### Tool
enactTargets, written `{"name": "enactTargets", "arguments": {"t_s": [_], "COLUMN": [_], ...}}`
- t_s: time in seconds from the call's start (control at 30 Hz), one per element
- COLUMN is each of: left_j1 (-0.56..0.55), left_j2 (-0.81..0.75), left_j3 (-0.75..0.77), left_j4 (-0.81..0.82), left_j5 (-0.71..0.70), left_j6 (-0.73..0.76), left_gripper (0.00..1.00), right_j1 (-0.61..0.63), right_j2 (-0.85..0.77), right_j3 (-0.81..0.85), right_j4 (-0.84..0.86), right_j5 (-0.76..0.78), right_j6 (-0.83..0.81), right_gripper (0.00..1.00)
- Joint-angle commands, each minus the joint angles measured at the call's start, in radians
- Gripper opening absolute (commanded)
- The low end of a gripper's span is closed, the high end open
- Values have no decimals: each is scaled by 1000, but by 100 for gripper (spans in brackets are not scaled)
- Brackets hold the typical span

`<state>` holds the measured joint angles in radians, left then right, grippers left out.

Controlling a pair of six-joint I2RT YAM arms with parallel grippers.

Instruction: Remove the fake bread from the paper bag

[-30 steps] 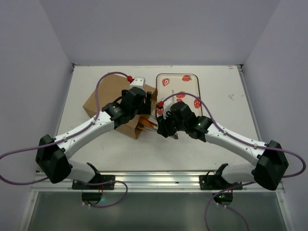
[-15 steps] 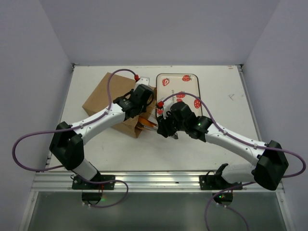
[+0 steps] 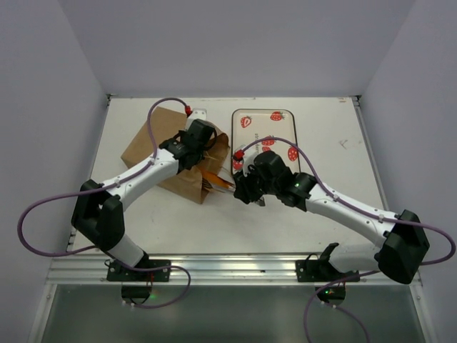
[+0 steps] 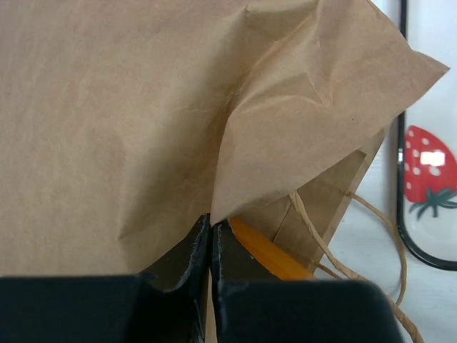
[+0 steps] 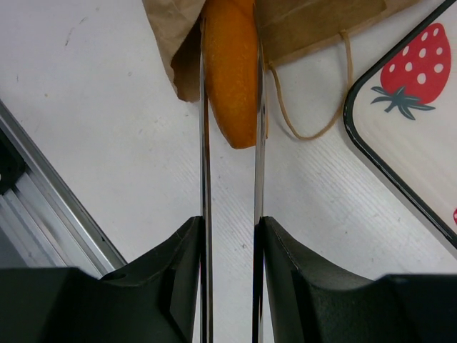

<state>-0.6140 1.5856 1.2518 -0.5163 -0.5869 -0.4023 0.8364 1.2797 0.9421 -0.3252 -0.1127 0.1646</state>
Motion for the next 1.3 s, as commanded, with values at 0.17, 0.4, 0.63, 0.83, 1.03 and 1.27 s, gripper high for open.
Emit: {"name": "enactTargets", "arguments": {"t_s": [0.17, 0.4, 0.63, 0.83, 1.03, 1.27], "left_j1": [56, 60, 112, 157, 158, 160], "left_j2": [-36, -30, 1, 13, 20, 16], "left_j3": [-37, -34, -11, 15, 38, 38], "left_j4": [-11, -5, -17, -30, -30, -27], "left_j5": [-74, -80, -59, -19, 12, 41], "left_j6": [59, 56, 31, 11, -3, -12], "left_gripper": [3, 3, 3, 4, 6, 8], "right_j1": [-19, -23, -26, -28, -30, -31], "right_j2": [-91, -164, -247, -307, -352, -398], "right_j3": [3, 17, 9, 21, 60, 103], "right_j4": [-40, -127, -196, -253, -322, -414], "right_j5": [76, 84, 110, 137, 165, 238], "right_j6": [10, 16, 36, 55, 84, 111], "right_gripper": [31, 31, 31, 30, 28, 27]}}
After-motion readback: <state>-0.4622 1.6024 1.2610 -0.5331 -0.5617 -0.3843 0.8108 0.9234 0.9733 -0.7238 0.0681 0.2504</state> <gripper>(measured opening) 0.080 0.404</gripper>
